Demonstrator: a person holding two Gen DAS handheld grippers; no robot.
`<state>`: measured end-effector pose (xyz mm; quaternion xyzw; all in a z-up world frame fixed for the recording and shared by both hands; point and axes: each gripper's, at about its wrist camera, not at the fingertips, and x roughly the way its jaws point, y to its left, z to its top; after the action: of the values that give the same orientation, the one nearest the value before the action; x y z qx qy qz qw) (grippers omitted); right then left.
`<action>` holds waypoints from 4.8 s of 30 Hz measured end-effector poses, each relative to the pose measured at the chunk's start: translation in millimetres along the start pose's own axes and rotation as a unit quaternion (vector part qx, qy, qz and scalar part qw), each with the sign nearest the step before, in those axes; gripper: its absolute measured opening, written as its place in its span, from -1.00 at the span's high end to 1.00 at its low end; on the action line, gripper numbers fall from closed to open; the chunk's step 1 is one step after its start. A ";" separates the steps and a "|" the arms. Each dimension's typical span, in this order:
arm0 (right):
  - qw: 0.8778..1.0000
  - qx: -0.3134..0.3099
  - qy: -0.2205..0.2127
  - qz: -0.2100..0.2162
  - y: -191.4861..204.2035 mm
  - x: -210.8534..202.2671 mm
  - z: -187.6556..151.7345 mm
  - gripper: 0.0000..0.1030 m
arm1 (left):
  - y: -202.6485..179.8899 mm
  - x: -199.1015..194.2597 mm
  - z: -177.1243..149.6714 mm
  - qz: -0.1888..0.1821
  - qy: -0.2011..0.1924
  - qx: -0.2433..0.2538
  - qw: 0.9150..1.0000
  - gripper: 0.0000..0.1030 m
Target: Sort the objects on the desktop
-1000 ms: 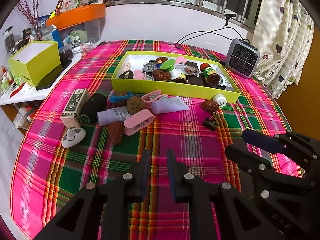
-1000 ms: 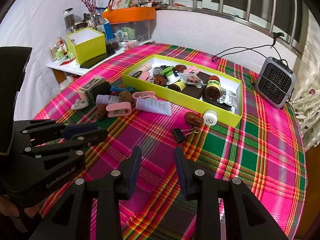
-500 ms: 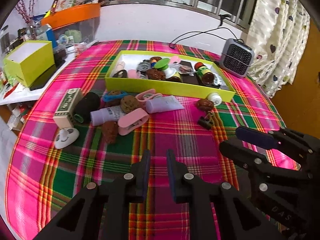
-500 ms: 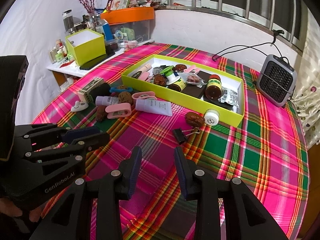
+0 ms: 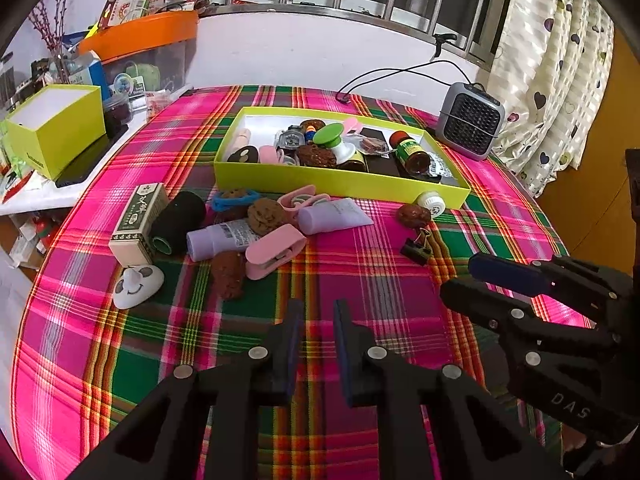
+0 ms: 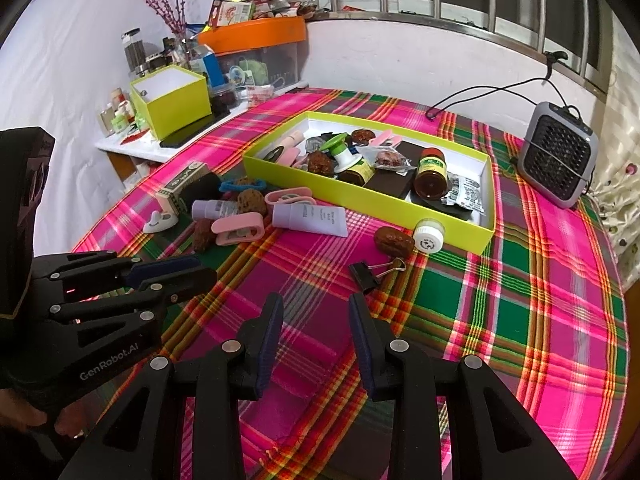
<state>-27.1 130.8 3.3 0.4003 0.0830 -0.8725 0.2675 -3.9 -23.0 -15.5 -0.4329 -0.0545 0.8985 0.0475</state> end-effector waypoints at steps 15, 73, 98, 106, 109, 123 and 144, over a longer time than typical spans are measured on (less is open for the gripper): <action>1.000 0.010 0.004 0.003 -5.7 9.2 1.6 0.31 | 11.9 6.5 4.4 -0.013 0.009 -0.013 1.000 0.68; 1.000 0.008 0.010 0.010 -4.8 61.1 37.6 0.31 | 41.0 47.1 33.9 -0.053 0.005 0.044 0.998 0.50; 1.000 -0.029 0.005 0.010 18.3 94.5 58.6 0.30 | 48.3 37.8 23.0 -0.064 0.001 0.023 0.998 0.63; 1.000 -0.010 0.011 -0.013 -3.8 80.2 43.0 0.28 | 45.5 36.7 23.4 -0.068 -0.003 0.022 0.997 0.63; 1.000 0.002 0.013 -0.022 -13.2 73.9 37.0 0.27 | 43.2 36.9 23.8 -0.070 -0.002 0.023 0.997 0.63; 0.998 0.037 0.019 -0.043 -33.3 54.5 16.8 0.27 | 41.7 38.4 24.2 -0.075 -0.001 0.019 0.997 0.63; 0.995 0.075 0.030 -0.053 -34.5 70.4 22.7 0.27 | 36.1 44.5 25.3 -0.054 0.000 0.016 0.998 0.63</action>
<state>-98.1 123.5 -36.3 0.4401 0.0463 -0.8768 0.1880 -52.7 -54.3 -39.2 -0.4288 -0.0635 0.8953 0.1023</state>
